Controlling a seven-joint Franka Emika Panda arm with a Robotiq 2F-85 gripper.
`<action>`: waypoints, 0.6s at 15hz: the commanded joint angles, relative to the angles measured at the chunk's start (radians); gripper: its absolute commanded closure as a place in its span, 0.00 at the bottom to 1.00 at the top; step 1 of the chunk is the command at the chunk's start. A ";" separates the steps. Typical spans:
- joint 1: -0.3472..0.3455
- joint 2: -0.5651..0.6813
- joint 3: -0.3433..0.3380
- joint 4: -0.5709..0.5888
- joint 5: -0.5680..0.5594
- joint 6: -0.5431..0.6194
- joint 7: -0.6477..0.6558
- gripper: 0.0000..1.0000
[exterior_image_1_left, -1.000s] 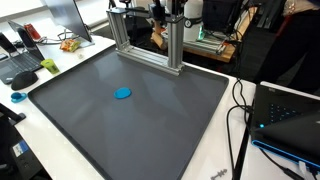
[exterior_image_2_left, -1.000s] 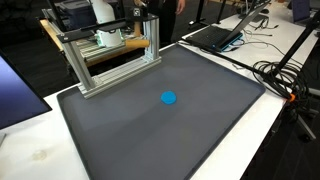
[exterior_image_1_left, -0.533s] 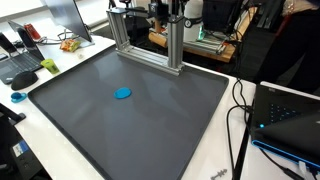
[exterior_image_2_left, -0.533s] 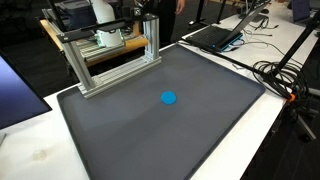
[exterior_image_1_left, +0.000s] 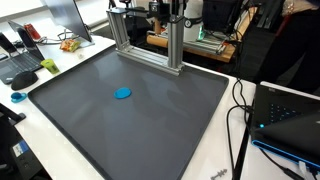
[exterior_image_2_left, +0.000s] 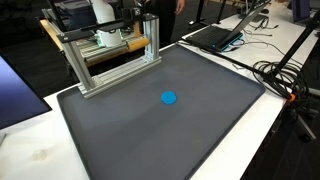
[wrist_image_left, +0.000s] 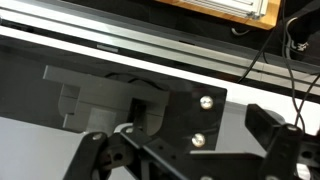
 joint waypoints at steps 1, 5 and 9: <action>0.028 -0.038 -0.020 -0.011 0.041 0.034 -0.058 0.00; 0.036 -0.026 -0.017 0.011 0.058 0.028 -0.055 0.00; 0.027 -0.029 -0.021 0.014 0.126 0.153 0.026 0.00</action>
